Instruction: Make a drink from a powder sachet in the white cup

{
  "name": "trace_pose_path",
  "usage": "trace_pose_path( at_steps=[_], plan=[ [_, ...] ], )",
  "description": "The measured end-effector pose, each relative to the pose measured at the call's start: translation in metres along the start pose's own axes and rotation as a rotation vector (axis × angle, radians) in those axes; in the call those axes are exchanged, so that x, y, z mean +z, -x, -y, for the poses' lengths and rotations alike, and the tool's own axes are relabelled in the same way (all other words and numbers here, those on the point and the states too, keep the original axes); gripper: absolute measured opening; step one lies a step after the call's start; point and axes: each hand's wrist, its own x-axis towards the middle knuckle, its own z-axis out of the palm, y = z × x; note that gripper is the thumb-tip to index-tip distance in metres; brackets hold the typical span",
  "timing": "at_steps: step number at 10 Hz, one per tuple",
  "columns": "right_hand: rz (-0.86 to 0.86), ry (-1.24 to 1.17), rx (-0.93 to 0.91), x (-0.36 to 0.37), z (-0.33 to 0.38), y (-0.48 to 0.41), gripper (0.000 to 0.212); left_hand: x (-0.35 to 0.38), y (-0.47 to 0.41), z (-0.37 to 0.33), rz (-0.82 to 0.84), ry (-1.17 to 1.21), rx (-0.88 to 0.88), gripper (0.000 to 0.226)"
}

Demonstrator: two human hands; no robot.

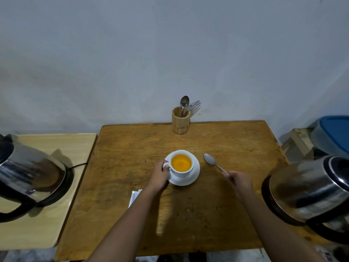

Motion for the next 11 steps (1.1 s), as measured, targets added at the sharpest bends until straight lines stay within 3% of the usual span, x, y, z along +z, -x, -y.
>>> trace_pose_path(
  at_steps=[1,2,5,7,8,9,10,11],
  plan=[
    [-0.018,0.313,-0.054,0.000,-0.006,0.006,0.005,0.000,0.000,-0.001,-0.004,0.001,0.000,0.015],
    [0.076,0.679,-0.088,0.005,-0.008,0.010,0.021,0.001,0.001,-0.001,-0.011,-0.003,-0.001,0.016],
    [0.195,0.983,-0.245,0.023,-0.009,0.016,0.031,0.005,0.004,-0.003,-0.055,0.005,0.007,0.016],
    [0.240,1.072,-0.256,0.020,-0.007,0.009,0.023,0.005,0.007,-0.003,-0.081,0.036,0.017,0.021],
    [0.210,1.067,-0.311,0.014,-0.009,0.002,0.009,0.007,0.014,0.002,-0.169,0.102,0.002,0.036],
    [0.060,1.145,-0.464,0.007,-0.011,-0.002,0.018,0.006,0.018,0.009,-0.294,0.024,0.010,0.041],
    [-0.015,1.380,-0.602,-0.007,-0.020,-0.011,0.037,0.005,0.016,0.031,-0.276,-0.276,0.028,0.045],
    [0.072,1.532,-0.551,-0.017,-0.027,-0.018,0.054,0.005,0.016,0.049,-0.130,-0.498,-0.020,0.051]
  ],
)
